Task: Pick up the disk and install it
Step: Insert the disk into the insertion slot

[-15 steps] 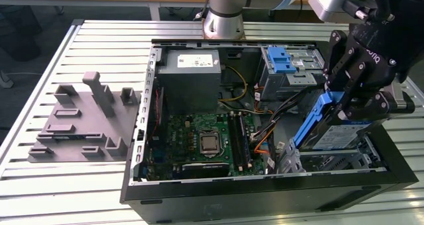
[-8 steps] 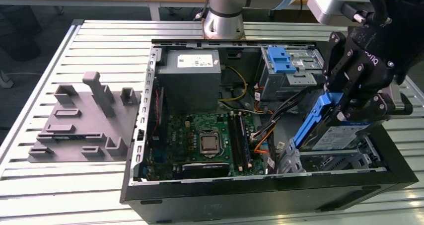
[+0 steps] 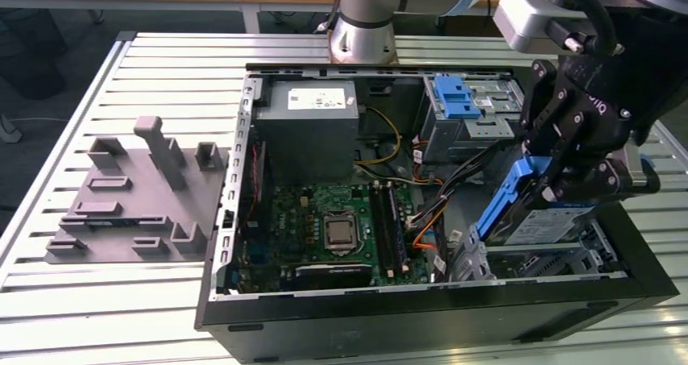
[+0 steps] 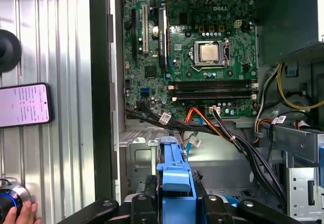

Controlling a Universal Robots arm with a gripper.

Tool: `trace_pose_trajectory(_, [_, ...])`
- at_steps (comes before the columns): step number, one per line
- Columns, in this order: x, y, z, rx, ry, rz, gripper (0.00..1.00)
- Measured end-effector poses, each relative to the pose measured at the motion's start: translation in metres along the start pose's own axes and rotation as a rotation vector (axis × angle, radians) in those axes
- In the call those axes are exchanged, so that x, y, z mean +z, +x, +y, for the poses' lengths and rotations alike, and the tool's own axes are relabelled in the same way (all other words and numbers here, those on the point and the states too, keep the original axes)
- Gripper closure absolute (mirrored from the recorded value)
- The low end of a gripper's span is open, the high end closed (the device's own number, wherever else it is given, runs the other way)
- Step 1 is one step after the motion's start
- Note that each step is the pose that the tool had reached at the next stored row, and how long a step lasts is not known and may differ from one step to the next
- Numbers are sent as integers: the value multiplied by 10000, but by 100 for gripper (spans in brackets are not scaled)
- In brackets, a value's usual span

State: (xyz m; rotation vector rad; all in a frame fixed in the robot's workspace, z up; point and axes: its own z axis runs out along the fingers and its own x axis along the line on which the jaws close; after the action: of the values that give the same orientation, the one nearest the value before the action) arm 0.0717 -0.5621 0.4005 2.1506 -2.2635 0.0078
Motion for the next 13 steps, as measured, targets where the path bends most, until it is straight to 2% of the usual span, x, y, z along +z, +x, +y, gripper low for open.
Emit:
trace_pose_trajectory(4, [29,-1,0,0,0,0,64])
trace_pose_trajectory(13, [30,0,-1,0,1,11,63])
